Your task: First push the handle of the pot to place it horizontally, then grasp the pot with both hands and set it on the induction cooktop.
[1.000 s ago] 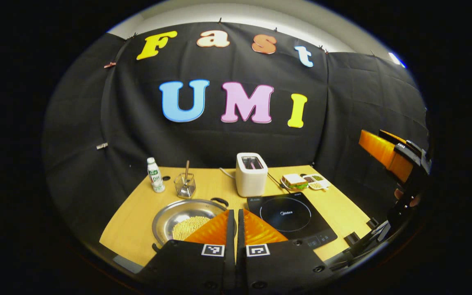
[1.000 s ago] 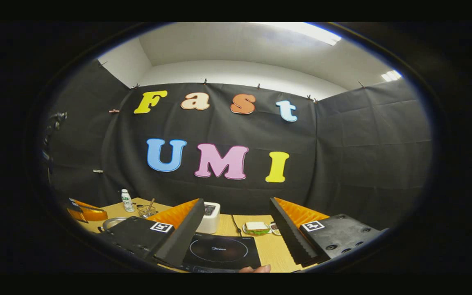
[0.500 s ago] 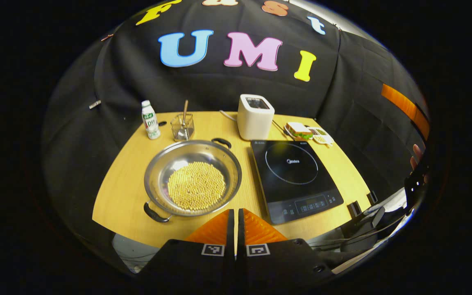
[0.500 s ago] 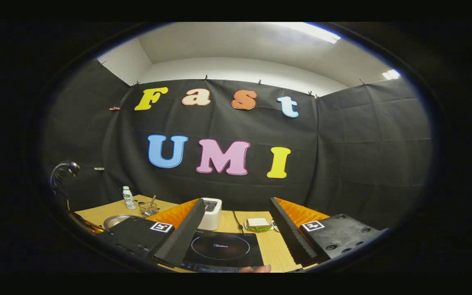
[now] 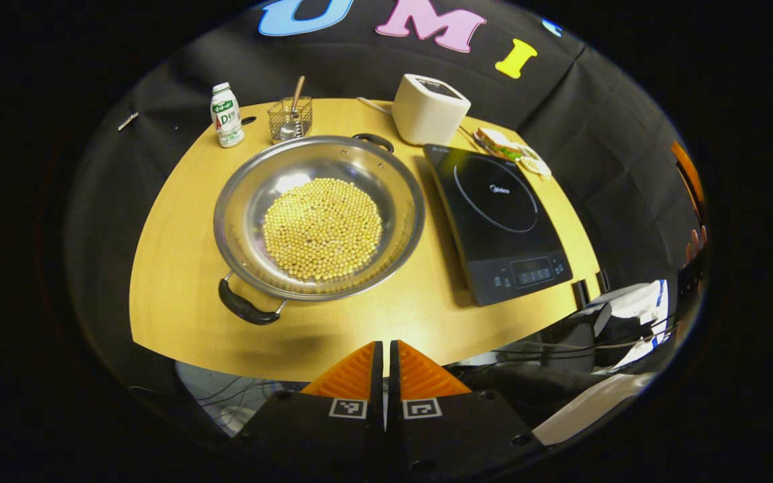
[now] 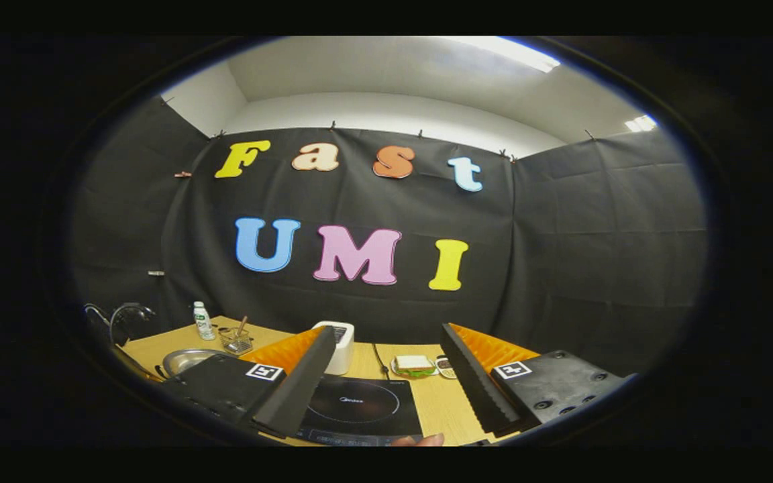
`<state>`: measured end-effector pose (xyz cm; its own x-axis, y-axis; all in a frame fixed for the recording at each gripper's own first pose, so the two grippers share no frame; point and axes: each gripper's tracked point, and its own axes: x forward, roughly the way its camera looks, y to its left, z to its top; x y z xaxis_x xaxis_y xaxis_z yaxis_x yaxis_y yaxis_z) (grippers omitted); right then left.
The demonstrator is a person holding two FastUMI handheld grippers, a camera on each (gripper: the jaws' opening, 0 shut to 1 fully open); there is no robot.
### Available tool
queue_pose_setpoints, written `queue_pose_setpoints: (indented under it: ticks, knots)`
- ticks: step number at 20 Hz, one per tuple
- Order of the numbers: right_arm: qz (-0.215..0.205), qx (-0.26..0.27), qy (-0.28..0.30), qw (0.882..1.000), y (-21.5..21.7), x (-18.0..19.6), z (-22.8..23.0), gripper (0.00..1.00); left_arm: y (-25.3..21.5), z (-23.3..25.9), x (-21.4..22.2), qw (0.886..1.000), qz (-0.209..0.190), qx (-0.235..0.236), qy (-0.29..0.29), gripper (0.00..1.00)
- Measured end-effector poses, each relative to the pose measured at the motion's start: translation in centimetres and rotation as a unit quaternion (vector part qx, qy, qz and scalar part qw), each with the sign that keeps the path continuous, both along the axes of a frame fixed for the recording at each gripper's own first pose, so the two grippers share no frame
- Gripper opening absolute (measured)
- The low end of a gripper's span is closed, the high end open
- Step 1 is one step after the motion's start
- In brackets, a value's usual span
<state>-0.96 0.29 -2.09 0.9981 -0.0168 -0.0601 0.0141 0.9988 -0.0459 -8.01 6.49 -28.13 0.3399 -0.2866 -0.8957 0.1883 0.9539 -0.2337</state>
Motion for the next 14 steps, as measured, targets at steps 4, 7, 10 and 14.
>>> queue_pose_setpoints:
  ticks: [4, 7, 10, 14]
  knots:
    - [-0.004, 0.001, -0.001, 1.000, -0.3, -0.2, 0.0, 0.98, 1.8, -1.5, 1.2, 1.000, -0.011, 0.006, 0.027, 0.05]
    - [-0.006, -0.001, 0.000, 1.000, -0.6, -0.4, 0.0, 0.98, 2.6, -3.1, 1.9, 0.999, -0.018, 0.007, 0.041, 0.05]
    - [-0.009, -0.002, 0.000, 1.000, -0.8, -0.5, 0.0, 0.98, 2.5, -4.7, 2.6, 0.999, -0.019, -0.001, 0.046, 0.05]
    - [-0.012, -0.005, 0.004, 1.000, -0.9, -0.4, -0.3, 0.97, 3.0, -6.0, 3.5, 0.999, -0.020, -0.001, 0.033, 0.05]
